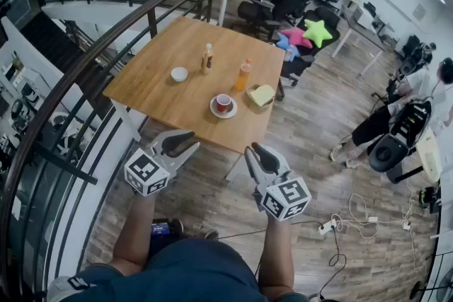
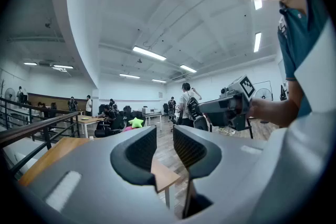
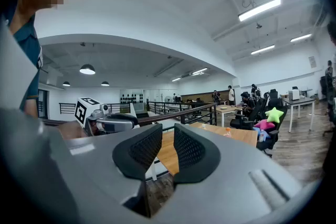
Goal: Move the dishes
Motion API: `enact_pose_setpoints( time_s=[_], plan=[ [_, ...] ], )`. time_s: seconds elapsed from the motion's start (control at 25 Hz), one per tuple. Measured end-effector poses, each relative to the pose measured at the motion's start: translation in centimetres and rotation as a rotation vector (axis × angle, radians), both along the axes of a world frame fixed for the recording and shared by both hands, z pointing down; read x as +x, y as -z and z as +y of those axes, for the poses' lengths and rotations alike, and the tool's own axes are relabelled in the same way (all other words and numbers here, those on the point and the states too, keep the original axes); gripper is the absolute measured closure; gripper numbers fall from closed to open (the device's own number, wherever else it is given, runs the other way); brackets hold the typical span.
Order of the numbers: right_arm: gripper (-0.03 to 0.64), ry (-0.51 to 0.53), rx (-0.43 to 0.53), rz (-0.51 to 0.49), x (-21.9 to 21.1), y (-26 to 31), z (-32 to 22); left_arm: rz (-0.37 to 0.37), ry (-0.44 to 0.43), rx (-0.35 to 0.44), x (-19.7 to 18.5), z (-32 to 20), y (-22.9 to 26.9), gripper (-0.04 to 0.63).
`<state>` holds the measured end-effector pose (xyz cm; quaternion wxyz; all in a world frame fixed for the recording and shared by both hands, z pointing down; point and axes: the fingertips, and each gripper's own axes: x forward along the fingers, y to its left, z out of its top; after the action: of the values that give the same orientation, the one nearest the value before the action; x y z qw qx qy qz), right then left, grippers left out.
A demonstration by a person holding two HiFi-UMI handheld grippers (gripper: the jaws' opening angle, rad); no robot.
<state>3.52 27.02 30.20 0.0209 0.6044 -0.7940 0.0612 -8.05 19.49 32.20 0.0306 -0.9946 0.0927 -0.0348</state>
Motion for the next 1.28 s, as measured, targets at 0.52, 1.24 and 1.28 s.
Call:
enact_pose_setpoints(
  time_s=[0.52, 1.24, 1.28],
  plan=[
    [0.563, -0.053, -0.032, 0.007, -1.4, -0.3, -3.9, -0.007, -0.048, -0.018, -1.3, -4.0, -0.2, 0.5],
    [0.561, -0.155, -0.015, -0.022, -6.6, 0.8, -9.1, 0.034, -0.118, -0.04, -6.2, -9.9, -0.9, 0.492],
    [0.561, -0.156, -0.019, -0.02, -6.6, 0.8, -9.3, 0.035, -0.119, -0.044, -6.2, -10.0, -1.0, 0.492]
  ],
)
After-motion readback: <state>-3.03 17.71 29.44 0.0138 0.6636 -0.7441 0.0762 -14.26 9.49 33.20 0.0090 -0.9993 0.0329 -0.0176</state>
